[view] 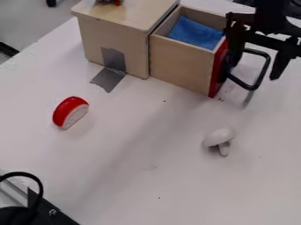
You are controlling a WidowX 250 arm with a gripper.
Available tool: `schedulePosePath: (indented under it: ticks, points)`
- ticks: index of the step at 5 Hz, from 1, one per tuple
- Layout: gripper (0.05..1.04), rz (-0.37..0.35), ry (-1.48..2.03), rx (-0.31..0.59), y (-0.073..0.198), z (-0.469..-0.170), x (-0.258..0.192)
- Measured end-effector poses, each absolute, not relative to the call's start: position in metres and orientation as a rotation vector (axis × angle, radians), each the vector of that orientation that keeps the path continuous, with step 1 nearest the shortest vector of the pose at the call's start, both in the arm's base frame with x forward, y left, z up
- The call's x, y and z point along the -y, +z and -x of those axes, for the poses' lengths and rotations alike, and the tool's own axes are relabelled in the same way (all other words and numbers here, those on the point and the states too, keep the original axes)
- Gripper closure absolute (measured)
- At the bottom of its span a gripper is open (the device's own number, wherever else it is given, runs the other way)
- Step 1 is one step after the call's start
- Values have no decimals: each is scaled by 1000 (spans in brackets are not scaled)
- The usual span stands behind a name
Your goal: The small object was taken and placed inside the drawer.
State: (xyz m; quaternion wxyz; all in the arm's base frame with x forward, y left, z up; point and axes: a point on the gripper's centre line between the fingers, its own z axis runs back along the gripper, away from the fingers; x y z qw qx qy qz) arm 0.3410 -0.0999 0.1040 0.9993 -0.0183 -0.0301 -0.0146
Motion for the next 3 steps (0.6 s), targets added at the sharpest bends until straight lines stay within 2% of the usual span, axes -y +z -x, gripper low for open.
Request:
schedulePosePath:
  ticks: [1,2,3]
  points:
    - [83,35,-53,59,99,-308,96]
    - [83,6,-65,11,79,-277,99]
    - [83,-21,-43,-1,57,-266,99]
